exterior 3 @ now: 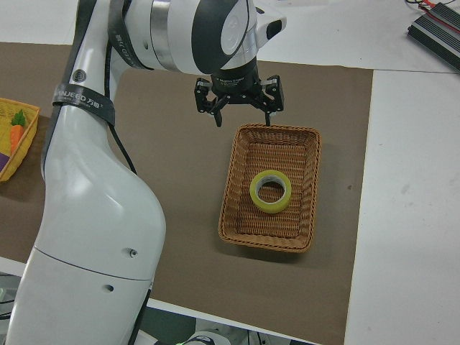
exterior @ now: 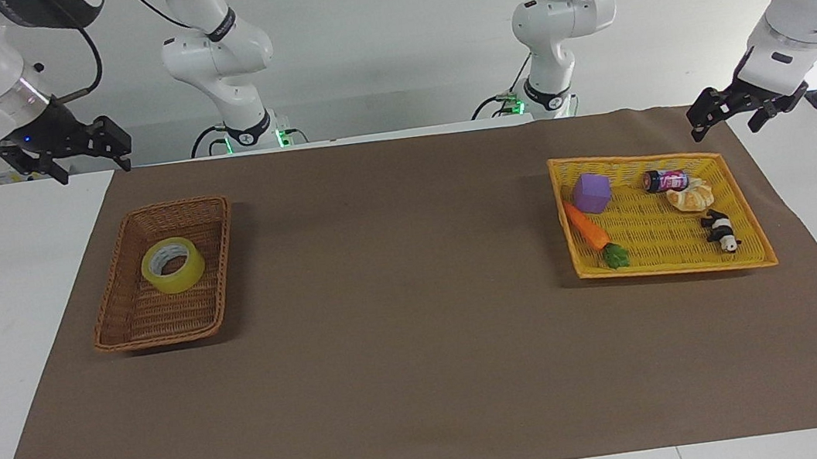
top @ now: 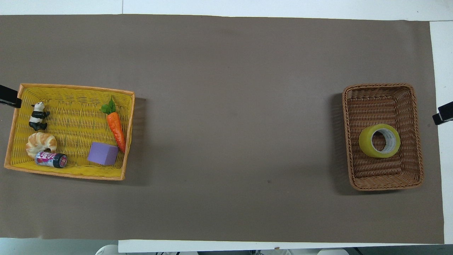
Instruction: Move tape to another basket
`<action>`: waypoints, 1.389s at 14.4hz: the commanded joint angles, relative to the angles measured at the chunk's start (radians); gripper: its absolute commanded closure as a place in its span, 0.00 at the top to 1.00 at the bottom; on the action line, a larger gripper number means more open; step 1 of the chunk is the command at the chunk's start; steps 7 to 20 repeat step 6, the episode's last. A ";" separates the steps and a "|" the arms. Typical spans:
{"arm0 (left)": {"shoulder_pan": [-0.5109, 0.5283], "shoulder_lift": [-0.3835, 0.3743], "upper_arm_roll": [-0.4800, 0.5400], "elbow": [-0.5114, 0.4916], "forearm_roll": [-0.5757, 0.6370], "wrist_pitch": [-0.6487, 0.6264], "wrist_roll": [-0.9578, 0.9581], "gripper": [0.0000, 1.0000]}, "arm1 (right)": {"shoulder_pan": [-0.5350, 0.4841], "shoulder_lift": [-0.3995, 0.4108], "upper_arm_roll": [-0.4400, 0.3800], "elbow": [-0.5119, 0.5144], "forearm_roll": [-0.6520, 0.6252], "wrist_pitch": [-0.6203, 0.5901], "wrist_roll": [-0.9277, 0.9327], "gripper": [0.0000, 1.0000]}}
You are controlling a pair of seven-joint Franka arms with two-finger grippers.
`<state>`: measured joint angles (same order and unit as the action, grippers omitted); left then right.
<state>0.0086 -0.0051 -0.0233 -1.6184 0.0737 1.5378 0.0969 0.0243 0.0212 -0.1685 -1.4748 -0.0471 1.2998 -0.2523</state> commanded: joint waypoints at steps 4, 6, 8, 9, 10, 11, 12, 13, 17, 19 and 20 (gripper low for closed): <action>0.001 -0.029 0.002 -0.035 0.014 0.021 0.004 1.00 | 0.006 -0.026 -0.006 -0.041 -0.022 0.019 0.016 1.00; 0.001 -0.029 0.002 -0.035 0.014 0.021 0.004 1.00 | 0.005 -0.027 -0.006 -0.041 -0.022 0.019 0.016 1.00; 0.001 -0.029 0.002 -0.035 0.014 0.021 0.004 1.00 | 0.005 -0.027 -0.006 -0.041 -0.022 0.019 0.016 1.00; 0.001 -0.029 0.002 -0.035 0.014 0.021 0.004 1.00 | 0.005 -0.027 -0.006 -0.041 -0.022 0.019 0.016 1.00; 0.001 -0.029 0.002 -0.035 0.014 0.021 0.004 1.00 | 0.005 -0.027 -0.006 -0.041 -0.022 0.019 0.016 1.00; 0.001 -0.029 0.002 -0.035 0.014 0.021 0.004 1.00 | 0.005 -0.027 -0.006 -0.041 -0.022 0.019 0.016 1.00; 0.001 -0.029 0.002 -0.035 0.014 0.021 0.004 1.00 | 0.005 -0.027 -0.006 -0.041 -0.022 0.019 0.016 1.00; 0.001 -0.029 0.002 -0.035 0.014 0.021 0.004 1.00 | 0.005 -0.027 -0.006 -0.041 -0.022 0.019 0.016 1.00; 0.001 -0.029 0.002 -0.035 0.014 0.021 0.004 1.00 | 0.005 -0.027 -0.006 -0.041 -0.022 0.019 0.016 1.00; 0.001 -0.029 0.002 -0.035 0.014 0.021 0.004 1.00 | 0.005 -0.027 -0.006 -0.041 -0.022 0.019 0.016 1.00; 0.001 -0.029 0.002 -0.035 0.014 0.021 0.004 1.00 | 0.005 -0.027 -0.006 -0.041 -0.022 0.019 0.016 1.00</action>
